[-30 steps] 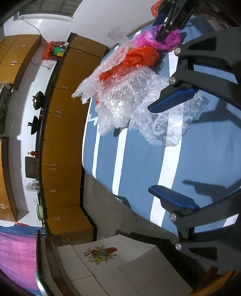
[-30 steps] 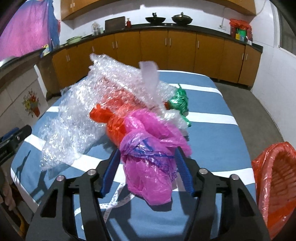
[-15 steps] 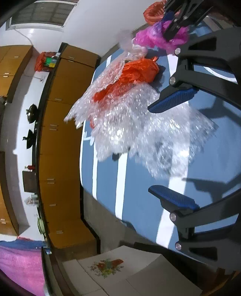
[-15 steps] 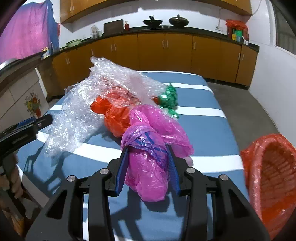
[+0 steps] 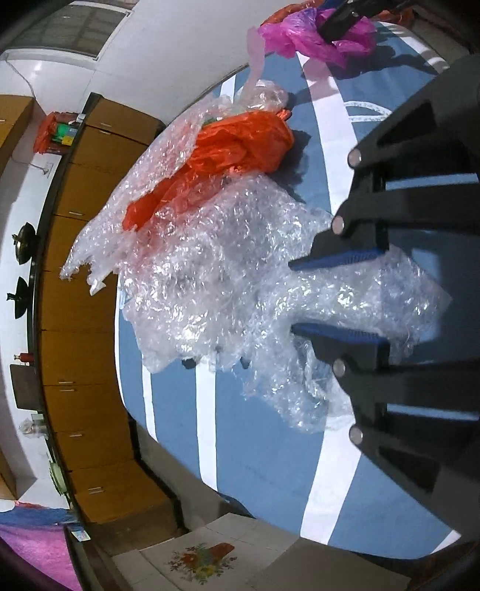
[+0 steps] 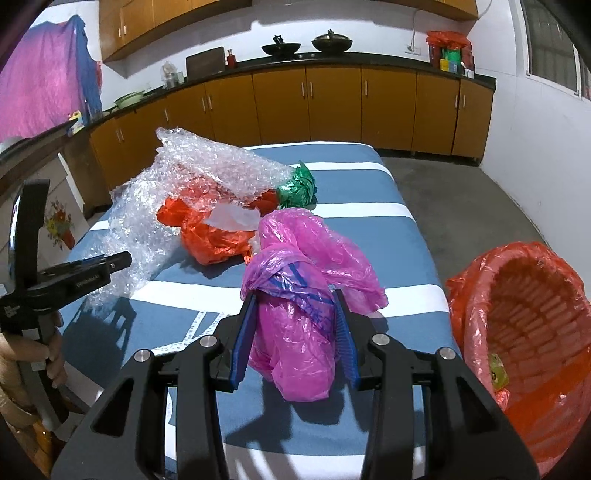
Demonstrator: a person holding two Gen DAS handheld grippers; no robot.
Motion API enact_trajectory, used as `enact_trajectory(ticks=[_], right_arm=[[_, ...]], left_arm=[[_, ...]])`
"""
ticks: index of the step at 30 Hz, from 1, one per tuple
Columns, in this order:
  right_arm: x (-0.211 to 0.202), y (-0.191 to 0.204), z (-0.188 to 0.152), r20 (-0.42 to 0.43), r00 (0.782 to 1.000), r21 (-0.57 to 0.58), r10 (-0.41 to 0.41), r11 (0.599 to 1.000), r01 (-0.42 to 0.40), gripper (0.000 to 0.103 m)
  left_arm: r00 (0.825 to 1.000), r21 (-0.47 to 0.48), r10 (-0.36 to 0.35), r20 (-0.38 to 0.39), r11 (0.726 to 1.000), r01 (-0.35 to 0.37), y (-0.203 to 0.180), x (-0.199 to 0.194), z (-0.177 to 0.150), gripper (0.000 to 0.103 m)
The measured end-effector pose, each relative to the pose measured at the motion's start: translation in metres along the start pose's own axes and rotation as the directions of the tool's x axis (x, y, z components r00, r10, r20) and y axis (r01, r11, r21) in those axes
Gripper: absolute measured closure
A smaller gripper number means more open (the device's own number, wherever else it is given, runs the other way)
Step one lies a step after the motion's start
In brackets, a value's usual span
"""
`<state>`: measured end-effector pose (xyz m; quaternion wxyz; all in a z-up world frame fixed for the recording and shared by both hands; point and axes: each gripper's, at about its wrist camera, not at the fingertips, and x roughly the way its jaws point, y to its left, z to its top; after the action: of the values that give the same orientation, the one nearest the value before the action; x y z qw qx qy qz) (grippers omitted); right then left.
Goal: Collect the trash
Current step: 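Carry the bubble wrap and pink bag with both tools over the basket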
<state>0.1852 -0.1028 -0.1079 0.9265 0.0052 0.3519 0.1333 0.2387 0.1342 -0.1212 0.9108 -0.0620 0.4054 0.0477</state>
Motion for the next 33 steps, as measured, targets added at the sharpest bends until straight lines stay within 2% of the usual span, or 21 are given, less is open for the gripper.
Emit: enact_trajectory(ticks=[6,20,28,33], right_arm=[[-0.009,-0.006,-0.001,0.021,1.000,0.017,-0.002,1.000,0.001,0.061],[-0.043,-0.027,-0.001,0.083,0.996,0.061,-0.040,0.997,0.035,0.062],[-0.067,-0.050,-0.004,0.129,0.987,0.112,-0.091,0.991,0.077,0.062],[-0.081,-0.066,-0.006,0.152,0.980,0.146,-0.128,0.984,0.106,0.062]], left_arm=[[0.999,0.002,-0.010,0.047,1.000,0.010,0.004,-0.016,-0.005,0.082],[0.987,-0.012,-0.026,0.158,1.000,0.028,0.005,-0.076,-0.006,0.082],[0.971,0.030,-0.071,0.229,0.997,0.066,-0.021,-0.111,-0.006,0.082],[0.959,0.077,-0.135,0.250,0.990,0.119,-0.047,-0.128,-0.006,0.082]])
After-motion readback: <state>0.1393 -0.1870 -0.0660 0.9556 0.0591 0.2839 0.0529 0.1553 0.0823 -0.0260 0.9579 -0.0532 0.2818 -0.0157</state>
